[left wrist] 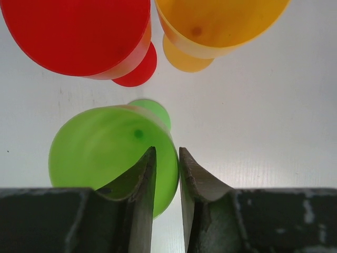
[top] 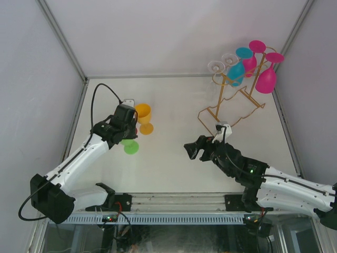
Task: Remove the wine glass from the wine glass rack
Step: Place the wine glass at the center of the board.
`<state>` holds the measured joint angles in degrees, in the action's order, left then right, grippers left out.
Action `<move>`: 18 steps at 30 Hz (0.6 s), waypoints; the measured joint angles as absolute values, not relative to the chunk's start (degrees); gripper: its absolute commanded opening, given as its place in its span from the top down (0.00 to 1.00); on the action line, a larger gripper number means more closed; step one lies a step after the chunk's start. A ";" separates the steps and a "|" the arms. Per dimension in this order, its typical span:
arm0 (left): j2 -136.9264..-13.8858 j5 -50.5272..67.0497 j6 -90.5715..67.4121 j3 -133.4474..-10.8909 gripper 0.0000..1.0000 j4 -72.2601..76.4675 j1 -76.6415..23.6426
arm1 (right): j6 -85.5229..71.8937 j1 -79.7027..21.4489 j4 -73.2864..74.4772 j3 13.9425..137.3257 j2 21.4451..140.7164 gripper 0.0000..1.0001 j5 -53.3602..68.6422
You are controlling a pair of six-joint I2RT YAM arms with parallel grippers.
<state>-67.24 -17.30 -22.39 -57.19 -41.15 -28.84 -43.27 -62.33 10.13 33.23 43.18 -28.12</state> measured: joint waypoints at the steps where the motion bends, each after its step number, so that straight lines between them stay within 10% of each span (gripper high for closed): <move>1: -67.07 -17.19 -22.35 -57.19 0.71 -41.21 -28.84 | -43.27 -62.33 10.15 33.23 43.20 0.18 -28.08; 18: -61.89 -15.33 -21.85 -60.62 0.54 -44.80 -28.80 | -42.48 -61.80 10.94 33.23 42.26 0.17 -27.92</move>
